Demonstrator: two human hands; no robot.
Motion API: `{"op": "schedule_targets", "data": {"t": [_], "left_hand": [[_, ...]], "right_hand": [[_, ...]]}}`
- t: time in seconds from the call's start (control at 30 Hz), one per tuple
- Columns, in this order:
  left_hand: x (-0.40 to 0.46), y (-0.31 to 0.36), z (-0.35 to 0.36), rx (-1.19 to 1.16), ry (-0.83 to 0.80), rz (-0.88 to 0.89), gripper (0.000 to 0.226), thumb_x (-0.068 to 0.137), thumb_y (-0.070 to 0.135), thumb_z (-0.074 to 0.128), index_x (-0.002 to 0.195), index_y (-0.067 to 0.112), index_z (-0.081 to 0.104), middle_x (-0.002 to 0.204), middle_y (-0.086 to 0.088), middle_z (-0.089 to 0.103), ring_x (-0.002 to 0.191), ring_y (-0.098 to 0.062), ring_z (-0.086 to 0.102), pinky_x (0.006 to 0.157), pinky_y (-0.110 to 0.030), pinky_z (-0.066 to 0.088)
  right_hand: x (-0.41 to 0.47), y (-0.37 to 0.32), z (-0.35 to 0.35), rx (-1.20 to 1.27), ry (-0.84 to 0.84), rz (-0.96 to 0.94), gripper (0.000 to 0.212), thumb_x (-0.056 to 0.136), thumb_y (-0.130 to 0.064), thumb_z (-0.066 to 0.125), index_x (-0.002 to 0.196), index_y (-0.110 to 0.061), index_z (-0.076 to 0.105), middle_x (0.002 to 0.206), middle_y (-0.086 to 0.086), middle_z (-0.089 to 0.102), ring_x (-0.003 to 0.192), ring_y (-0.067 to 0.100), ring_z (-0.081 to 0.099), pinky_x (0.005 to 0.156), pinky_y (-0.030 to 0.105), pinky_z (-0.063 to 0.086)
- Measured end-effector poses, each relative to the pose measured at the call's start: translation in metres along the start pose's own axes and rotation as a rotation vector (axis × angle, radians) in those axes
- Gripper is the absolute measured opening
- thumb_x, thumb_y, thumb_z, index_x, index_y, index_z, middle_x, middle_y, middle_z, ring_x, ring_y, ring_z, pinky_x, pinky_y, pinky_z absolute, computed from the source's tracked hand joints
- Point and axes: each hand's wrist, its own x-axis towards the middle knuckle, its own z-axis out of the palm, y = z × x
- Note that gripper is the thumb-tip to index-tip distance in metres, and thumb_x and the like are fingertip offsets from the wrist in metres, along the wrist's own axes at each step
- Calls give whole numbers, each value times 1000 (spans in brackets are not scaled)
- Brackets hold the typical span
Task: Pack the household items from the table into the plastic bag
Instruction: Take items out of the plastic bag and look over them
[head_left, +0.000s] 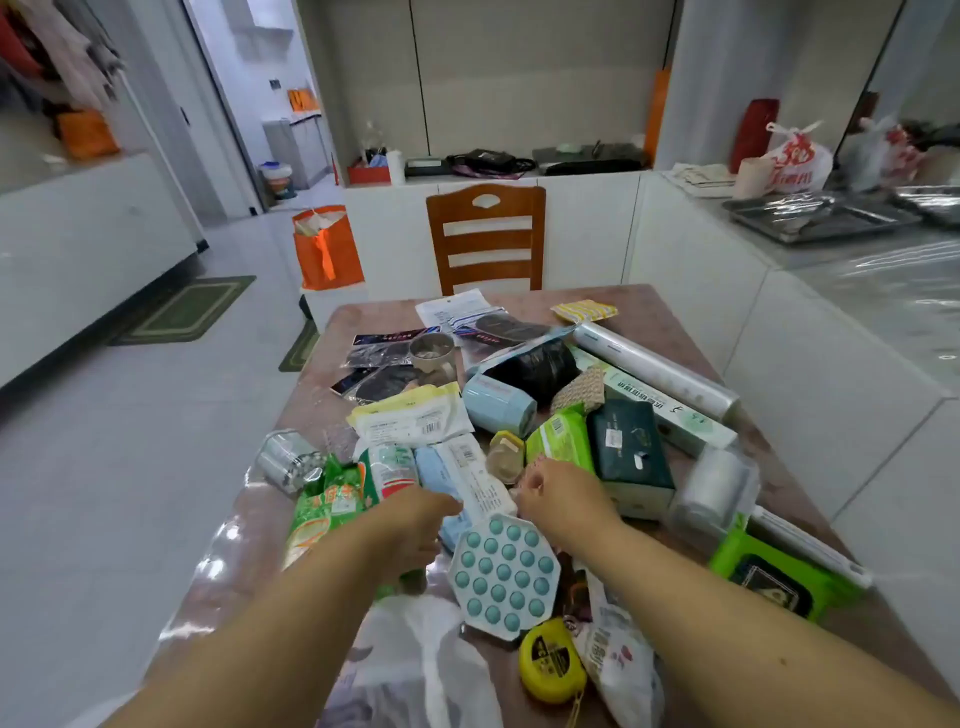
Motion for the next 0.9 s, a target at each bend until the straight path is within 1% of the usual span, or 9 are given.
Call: {"op": "schedule_targets", "data": {"t": [0.13,0.23,0.33,0.43,0.5,0.57,0.73,0.8,0.9], "left_hand": [[2,-15,14,97,-75,-101,22,97,18,54,111,2,47,81,-13,58,65,-20,58,51,-26,54],[11,-23,15,181,0,-57,21,94,14,55,111,2,52,76,-7,55,59,-16,53,45,-24,45],[21,-23,8,179,19,33,30,86,14,62,113,2,59,81,-8,56,68,-18,53,57,-27,43],[20,-14,6,147,61,121,19,86,13,62,103,6,63,87,-9,59,79,-25,57,69,-33,49],[22,-6,-1,133,166,222,5,88,8,60,89,6,65,80,-10,60,74,-25,57,73,-36,52],[23,-3,-14,81,275,275,10,86,6,60,76,6,62,74,-13,60,70,-24,55,76,-41,54],[32,-9,-52,42,576,203,14,80,11,61,82,-4,62,81,-18,61,76,-32,59,69,-35,46],[36,-13,-59,41,549,137,14,84,8,61,75,1,53,79,-17,56,79,-31,55,73,-37,47],[44,-18,-56,24,460,90,21,84,6,61,67,3,49,80,-19,54,81,-29,51,85,-44,52]], "right_hand": [[-6,-12,28,-405,-154,-130,54,77,-56,68,112,-15,59,114,7,61,108,28,56,86,36,46],[-2,-12,26,-335,-139,-118,45,75,-52,73,104,-18,66,108,5,65,103,25,60,80,32,47],[2,-7,14,-122,-89,-87,26,76,-39,76,88,-18,68,98,5,65,96,25,61,73,31,49],[3,0,5,103,-115,27,22,80,-36,74,87,-19,63,99,6,63,98,27,62,77,36,54],[4,1,5,-42,-41,94,41,81,-50,68,107,-18,62,114,8,55,112,28,53,86,37,50],[2,-2,9,-191,-19,136,58,82,-54,65,125,-17,52,128,9,49,121,29,45,94,39,44],[8,-12,12,-197,-29,260,82,72,-51,77,129,-7,38,131,13,52,121,30,50,94,40,45],[10,-13,11,-207,-94,301,84,67,-56,78,127,-9,43,128,12,54,118,30,52,93,40,49],[12,-11,10,-231,-77,267,69,69,-58,75,117,-12,56,122,9,57,113,28,53,89,37,51]]}}
